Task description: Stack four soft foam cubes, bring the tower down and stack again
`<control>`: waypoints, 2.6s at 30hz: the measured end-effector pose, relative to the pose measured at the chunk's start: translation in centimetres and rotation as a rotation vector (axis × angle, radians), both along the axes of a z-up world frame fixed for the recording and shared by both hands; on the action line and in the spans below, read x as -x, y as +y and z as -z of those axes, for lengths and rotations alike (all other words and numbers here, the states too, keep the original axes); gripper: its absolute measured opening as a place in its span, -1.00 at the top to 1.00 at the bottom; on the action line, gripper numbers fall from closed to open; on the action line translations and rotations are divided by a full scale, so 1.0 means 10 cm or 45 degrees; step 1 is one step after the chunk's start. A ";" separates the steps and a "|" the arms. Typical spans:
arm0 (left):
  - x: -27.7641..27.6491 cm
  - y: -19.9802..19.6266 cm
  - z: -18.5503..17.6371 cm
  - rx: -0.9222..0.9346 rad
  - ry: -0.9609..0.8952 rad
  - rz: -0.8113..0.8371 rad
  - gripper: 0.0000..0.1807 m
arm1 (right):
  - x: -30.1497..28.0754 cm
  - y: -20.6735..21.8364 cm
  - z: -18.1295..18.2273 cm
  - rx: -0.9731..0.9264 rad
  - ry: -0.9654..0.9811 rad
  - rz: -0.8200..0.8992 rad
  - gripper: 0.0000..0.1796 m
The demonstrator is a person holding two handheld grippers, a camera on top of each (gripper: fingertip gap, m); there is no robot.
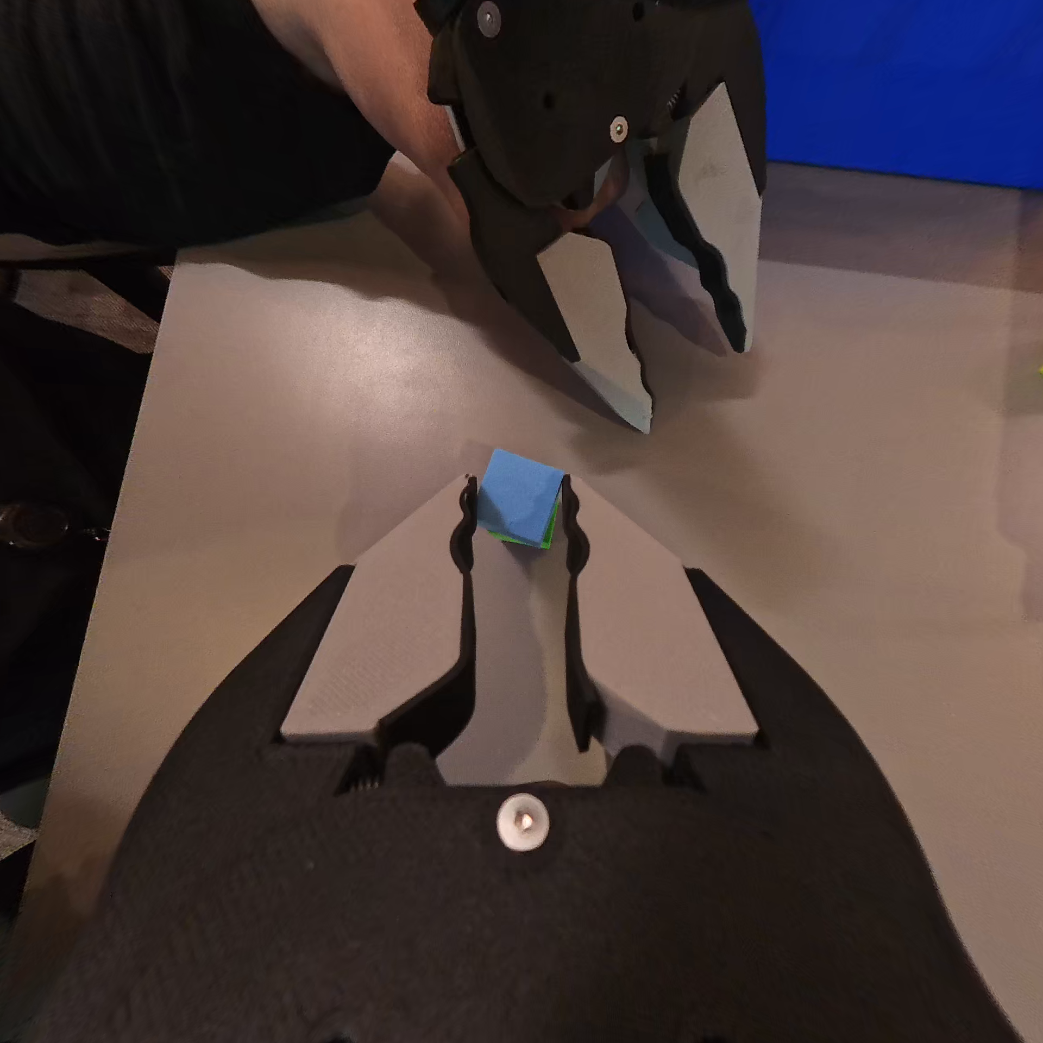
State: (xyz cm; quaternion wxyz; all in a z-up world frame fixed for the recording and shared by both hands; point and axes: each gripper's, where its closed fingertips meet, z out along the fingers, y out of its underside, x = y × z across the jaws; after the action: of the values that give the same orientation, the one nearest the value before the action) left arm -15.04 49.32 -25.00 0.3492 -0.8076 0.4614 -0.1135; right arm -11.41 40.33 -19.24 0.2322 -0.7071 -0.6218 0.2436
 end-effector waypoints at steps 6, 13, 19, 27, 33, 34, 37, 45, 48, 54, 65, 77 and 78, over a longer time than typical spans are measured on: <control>0.00 0.01 0.01 0.009 -0.002 -0.009 0.41 | -0.03 0.01 0.04 0.028 0.015 0.012 0.63; -0.01 0.12 -0.01 -0.021 -0.053 -0.068 0.39 | -0.08 0.05 -0.16 -0.019 0.194 0.071 0.53; 0.07 0.50 -0.09 -0.141 -0.171 -0.281 0.39 | -0.51 0.30 -0.19 -0.095 0.438 0.322 0.61; -0.03 1.00 0.00 -0.073 -0.149 -0.395 0.33 | -1.38 0.77 0.43 -0.021 0.281 0.791 0.59; -0.13 1.47 0.04 -0.025 -0.158 -0.420 0.42 | -1.51 0.85 0.62 -0.066 0.172 0.847 0.59; -0.15 1.53 0.04 0.000 -0.174 -0.413 0.42 | -1.51 0.85 0.62 -0.070 0.174 0.845 0.58; -0.15 1.70 0.06 0.044 -0.203 -0.427 0.39 | -1.49 0.86 0.61 -0.050 0.206 0.842 0.58; -0.19 1.90 0.04 -0.022 -0.156 -0.394 0.65 | -1.46 0.85 0.61 -0.041 0.216 0.825 0.57; -0.22 1.86 -0.01 -0.099 -0.133 -0.348 0.67 | -1.44 0.84 0.61 -0.059 0.205 0.819 0.57; -0.35 1.58 -0.22 -0.386 -0.091 -0.185 0.67 | -1.34 0.78 0.61 -0.047 0.212 0.787 0.60; -0.43 0.32 -1.02 -0.575 -0.291 0.269 0.67 | -1.01 0.66 0.23 0.044 0.497 0.728 0.62; -0.48 -0.63 -1.23 -0.021 -0.590 0.667 0.67 | -0.69 0.36 -0.10 -0.095 0.582 0.592 0.62; -0.49 -0.68 -1.24 0.033 -0.590 0.706 0.67 | -0.71 0.36 -0.09 -0.095 0.578 0.597 0.62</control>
State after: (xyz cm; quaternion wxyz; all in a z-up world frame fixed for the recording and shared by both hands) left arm -10.10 42.53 -12.63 0.3901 -0.6089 0.5700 -0.3900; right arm -4.33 43.97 -18.37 0.4403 -0.7498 -0.3830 0.3119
